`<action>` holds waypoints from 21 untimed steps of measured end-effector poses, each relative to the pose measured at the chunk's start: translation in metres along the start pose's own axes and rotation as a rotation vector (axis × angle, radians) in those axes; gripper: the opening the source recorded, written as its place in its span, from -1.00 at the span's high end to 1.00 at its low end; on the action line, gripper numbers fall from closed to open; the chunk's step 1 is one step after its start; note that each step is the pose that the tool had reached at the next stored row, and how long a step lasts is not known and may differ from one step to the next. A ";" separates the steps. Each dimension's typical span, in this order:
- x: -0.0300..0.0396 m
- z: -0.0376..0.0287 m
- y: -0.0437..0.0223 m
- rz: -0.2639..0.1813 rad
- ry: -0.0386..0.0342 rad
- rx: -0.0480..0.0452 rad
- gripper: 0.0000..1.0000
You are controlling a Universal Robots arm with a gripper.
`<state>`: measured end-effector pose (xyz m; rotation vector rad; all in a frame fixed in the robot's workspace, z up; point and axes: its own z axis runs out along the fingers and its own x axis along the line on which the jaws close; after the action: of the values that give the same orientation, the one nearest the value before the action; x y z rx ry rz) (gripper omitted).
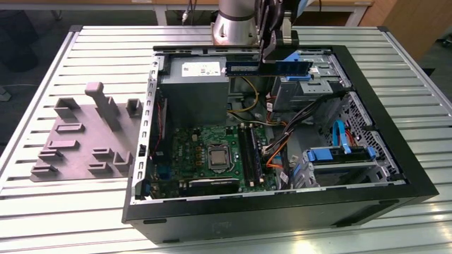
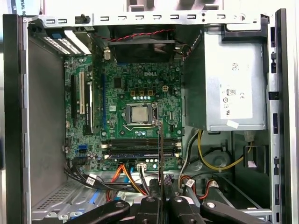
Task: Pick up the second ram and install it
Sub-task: 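Insert the second ram into the second slot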
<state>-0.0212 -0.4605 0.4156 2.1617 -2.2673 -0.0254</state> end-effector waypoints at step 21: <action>0.0000 0.0076 -0.0001 0.270 0.0002 0.0015 0.73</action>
<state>-0.0212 -0.4605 0.4080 1.8359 -2.5369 -0.0214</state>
